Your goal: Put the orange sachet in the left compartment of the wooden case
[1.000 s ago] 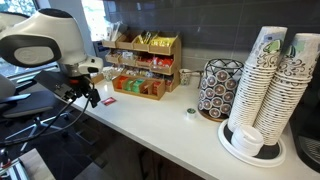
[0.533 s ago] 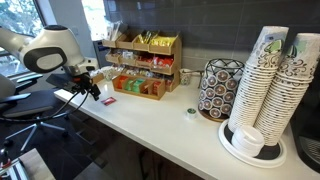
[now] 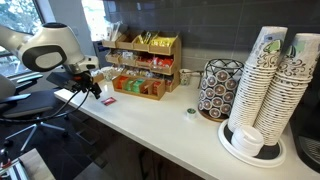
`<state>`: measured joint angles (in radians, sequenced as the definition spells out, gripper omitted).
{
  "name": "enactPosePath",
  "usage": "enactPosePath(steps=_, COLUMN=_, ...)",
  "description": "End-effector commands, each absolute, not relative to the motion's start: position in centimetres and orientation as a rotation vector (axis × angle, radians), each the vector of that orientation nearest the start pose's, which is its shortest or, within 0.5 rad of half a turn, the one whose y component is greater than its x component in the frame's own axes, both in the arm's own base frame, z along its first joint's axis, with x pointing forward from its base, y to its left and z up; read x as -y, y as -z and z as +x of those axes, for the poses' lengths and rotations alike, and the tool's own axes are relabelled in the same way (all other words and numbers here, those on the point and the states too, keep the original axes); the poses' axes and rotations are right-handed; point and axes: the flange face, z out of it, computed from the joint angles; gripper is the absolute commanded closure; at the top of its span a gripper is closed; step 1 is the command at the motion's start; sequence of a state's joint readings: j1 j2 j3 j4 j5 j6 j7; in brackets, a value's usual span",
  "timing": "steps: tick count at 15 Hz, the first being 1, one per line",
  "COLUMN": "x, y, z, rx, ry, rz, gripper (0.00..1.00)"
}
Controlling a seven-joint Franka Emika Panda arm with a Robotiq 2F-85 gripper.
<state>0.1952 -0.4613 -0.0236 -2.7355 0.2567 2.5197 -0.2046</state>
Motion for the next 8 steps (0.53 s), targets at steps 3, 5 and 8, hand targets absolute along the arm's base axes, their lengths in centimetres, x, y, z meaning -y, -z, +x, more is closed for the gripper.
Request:
enactPosePath(steps=3, x=-9.8, y=-36.6, z=40.0, rx=0.381, ry=0.444, rz=-2.868, gripper=0.0)
enactPosePath(steps=5, x=-10.9, y=-35.6, z=40.5, rx=0.43, ry=0.462, rz=-2.866, gripper=0.0)
enactPosePath(steps=8, x=-11.9, y=-34.0, z=41.5, rx=0.457, ry=0.486, rz=-2.868, gripper=0.0)
